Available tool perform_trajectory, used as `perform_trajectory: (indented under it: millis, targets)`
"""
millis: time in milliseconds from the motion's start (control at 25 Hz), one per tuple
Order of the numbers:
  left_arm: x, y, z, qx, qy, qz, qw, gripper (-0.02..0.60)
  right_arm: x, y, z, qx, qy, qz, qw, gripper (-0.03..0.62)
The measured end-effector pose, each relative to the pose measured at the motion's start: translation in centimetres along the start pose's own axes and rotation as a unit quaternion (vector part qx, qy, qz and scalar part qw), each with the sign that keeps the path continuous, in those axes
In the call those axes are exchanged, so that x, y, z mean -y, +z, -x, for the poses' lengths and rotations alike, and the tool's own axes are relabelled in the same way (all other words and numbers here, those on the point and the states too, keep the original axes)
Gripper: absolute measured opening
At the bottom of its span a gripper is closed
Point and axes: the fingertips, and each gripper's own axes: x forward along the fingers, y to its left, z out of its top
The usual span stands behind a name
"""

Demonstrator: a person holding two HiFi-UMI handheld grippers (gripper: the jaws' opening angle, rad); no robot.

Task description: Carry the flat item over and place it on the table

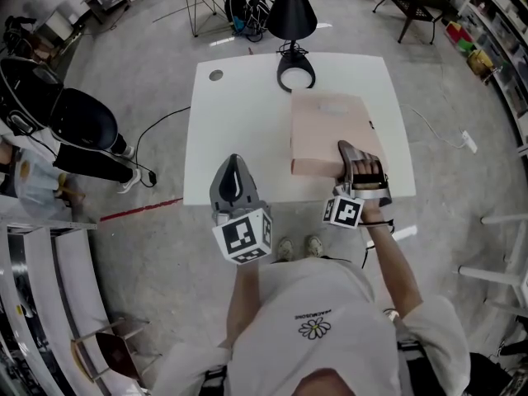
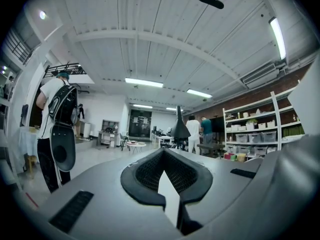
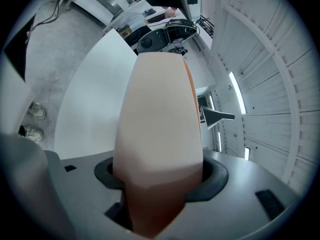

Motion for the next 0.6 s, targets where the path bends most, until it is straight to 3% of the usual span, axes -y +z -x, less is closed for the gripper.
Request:
perform_trajectory:
  millis: [600]
  targets:
    - [-0.5,-0.6,0.4,-0.011,0.000,-0.001,0.9999,0.012,-1.3,0.3,-0.6,-0.009,0.017,0.022,1.000,0.275]
